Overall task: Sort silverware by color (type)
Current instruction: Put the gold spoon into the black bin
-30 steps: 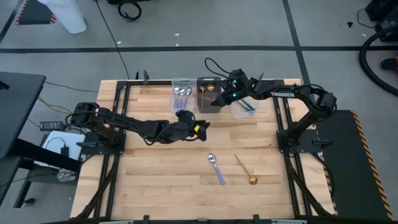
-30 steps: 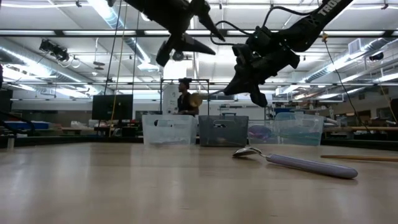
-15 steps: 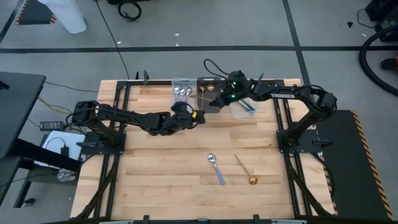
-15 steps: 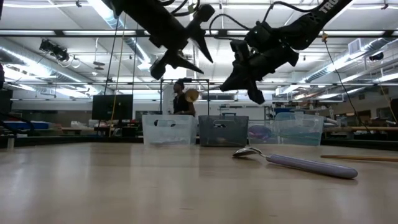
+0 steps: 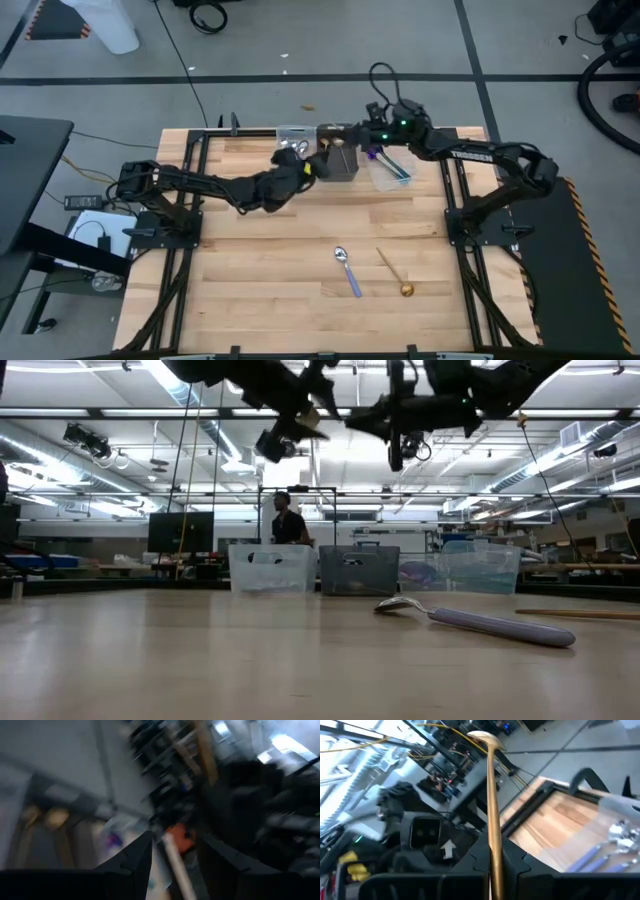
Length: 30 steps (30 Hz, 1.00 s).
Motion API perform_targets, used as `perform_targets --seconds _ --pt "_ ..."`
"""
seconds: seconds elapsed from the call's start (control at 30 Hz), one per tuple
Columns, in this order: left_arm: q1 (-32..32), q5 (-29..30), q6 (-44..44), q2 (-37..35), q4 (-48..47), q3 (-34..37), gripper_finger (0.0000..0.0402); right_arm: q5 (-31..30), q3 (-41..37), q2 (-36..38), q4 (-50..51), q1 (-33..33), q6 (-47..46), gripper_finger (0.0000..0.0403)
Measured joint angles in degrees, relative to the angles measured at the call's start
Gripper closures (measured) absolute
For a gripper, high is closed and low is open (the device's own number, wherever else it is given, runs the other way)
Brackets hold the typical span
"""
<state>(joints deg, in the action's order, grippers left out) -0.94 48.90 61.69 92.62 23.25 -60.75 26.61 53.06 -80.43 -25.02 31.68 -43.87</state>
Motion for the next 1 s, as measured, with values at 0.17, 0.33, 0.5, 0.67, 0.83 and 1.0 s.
perform_targets --seconds 0.17,0.33,0.5,0.67,0.83,1.0 --pt "-2.1 -3.6 -18.0 0.0 18.7 0.0 0.0244 0.1 0.0 4.7 0.0 0.6 0.1 0.0383" --pt "-4.9 -10.0 -22.1 0.0 24.7 0.0 0.0244 0.9 0.0 7.4 -1.3 0.7 0.1 0.0383" --pt "-6.8 -16.5 -22.4 0.0 26.9 0.0 0.0244 1.5 0.0 7.5 -4.9 -0.7 -1.6 0.0383" --pt "-7.9 -23.0 -25.2 0.0 30.5 0.0 0.0244 1.6 0.0 7.5 -6.0 -3.3 -1.5 0.0383" --pt "-8.0 -26.0 -29.4 0.0 34.5 0.0 0.0244 -0.2 0.0 7.5 -6.5 -5.2 -1.5 0.0383" --pt "-7.9 -26.7 -30.9 0.0 36.2 0.0 0.0244 -1.4 0.0 7.5 -7.0 -6.4 -1.3 0.0383"
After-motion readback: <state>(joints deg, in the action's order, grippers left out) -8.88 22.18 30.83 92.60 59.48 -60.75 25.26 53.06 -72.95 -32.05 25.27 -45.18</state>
